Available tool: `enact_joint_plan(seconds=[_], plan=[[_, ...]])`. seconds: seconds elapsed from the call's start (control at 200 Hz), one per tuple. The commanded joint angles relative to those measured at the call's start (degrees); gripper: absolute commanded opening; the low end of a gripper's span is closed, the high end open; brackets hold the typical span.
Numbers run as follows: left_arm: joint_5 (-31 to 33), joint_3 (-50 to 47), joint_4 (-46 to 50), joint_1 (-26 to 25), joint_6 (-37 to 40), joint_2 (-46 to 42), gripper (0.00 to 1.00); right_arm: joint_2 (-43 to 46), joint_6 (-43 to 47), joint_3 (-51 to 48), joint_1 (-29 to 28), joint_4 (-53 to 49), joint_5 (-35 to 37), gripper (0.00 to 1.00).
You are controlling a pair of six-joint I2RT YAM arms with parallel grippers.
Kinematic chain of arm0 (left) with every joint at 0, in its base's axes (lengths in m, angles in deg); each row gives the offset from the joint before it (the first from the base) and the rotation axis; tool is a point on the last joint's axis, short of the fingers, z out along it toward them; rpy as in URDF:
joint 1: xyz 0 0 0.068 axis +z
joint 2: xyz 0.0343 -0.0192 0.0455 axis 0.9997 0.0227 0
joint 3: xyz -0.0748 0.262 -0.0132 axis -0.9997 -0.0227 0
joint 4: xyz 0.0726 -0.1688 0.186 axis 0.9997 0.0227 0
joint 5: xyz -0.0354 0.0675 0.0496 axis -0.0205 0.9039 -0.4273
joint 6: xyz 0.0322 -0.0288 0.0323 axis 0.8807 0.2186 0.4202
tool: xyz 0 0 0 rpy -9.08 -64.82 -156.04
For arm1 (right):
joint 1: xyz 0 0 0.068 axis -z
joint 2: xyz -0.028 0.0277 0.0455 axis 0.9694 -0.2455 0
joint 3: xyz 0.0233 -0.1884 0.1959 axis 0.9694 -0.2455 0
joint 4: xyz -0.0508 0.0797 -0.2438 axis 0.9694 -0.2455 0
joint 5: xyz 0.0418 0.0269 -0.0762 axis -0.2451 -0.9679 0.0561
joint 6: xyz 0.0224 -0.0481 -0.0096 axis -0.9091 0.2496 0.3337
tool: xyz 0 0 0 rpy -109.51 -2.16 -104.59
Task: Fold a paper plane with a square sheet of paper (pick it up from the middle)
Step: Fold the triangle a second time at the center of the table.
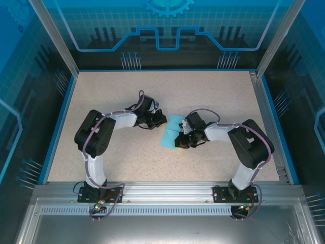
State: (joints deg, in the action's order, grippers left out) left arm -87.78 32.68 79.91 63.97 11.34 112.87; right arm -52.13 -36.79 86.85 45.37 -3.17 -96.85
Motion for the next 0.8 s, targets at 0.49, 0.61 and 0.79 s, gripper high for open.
enact_joint_plan(seconds=[0.49,0.61,0.79], plan=[[-2.2,-7.0,-4.8,-6.8,-1.3,1.3,0.0,-3.2,-0.5,-1.5,0.6,-7.7,5.7,0.02],[0.0,-6.6,-3.8,-6.5,-0.7,3.3,0.0,-3.2,-0.3,-1.6,0.6,-8.0,6.1,0.02],[3.6,-7.0,-1.7,-5.4,0.9,3.7,0.0,-3.7,-0.4,-1.5,0.6,-8.0,6.2,0.02]])
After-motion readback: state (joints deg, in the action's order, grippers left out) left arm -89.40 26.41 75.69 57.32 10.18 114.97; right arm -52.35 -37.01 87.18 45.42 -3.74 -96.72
